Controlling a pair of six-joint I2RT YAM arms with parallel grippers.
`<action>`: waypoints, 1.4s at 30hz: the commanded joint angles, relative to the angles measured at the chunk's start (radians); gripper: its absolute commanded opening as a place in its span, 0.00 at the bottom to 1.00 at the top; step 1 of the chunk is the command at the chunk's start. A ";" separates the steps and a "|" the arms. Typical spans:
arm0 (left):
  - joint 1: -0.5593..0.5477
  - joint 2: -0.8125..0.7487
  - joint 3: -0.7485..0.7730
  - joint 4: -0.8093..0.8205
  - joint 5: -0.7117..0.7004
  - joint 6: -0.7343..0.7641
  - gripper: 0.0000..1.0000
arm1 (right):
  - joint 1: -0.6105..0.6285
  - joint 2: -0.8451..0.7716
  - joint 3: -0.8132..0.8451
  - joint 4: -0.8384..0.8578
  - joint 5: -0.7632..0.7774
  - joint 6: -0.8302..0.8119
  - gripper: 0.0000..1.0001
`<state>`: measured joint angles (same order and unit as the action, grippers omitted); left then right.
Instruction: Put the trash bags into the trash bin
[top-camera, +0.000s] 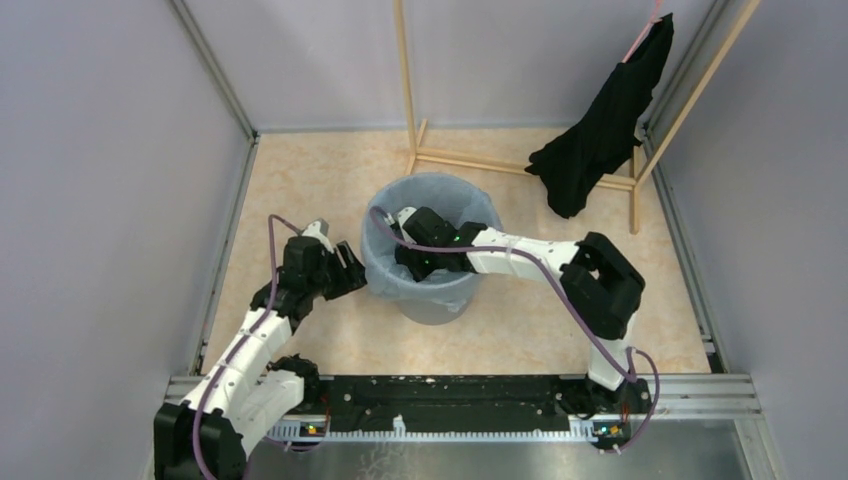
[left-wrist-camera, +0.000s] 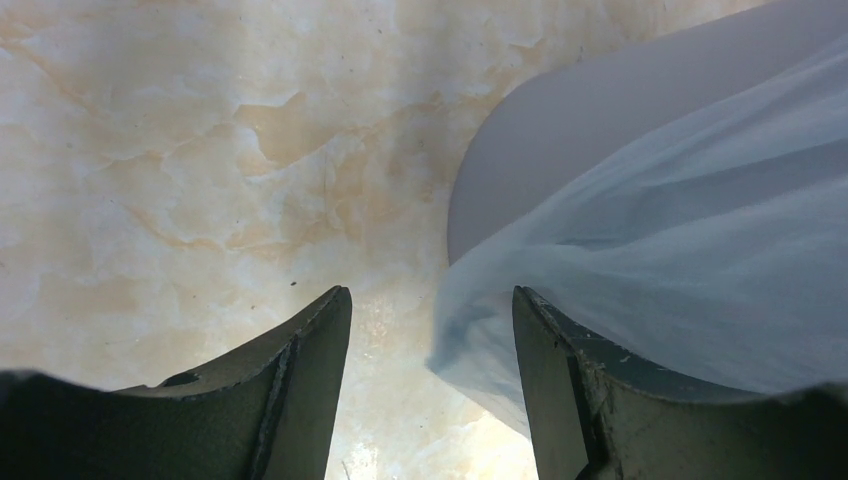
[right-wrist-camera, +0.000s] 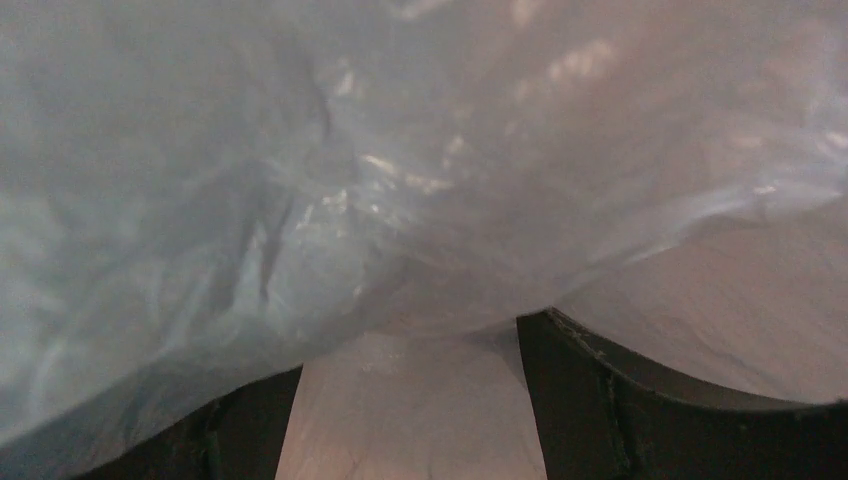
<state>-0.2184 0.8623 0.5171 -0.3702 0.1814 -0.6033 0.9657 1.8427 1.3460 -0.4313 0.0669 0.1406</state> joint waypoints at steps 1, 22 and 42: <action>0.002 0.010 -0.026 0.058 0.039 -0.002 0.67 | 0.002 0.072 0.021 0.085 -0.102 0.059 0.75; 0.002 -0.146 -0.037 0.009 0.008 -0.074 0.62 | 0.004 -0.183 0.179 -0.096 0.001 0.142 0.84; 0.002 -0.238 -0.030 0.041 -0.002 -0.143 0.66 | 0.004 -0.242 0.182 -0.106 0.025 0.061 0.81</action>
<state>-0.2184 0.5804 0.4843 -0.4545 0.1184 -0.7273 0.9665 1.6638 1.5116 -0.5472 0.0990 0.2188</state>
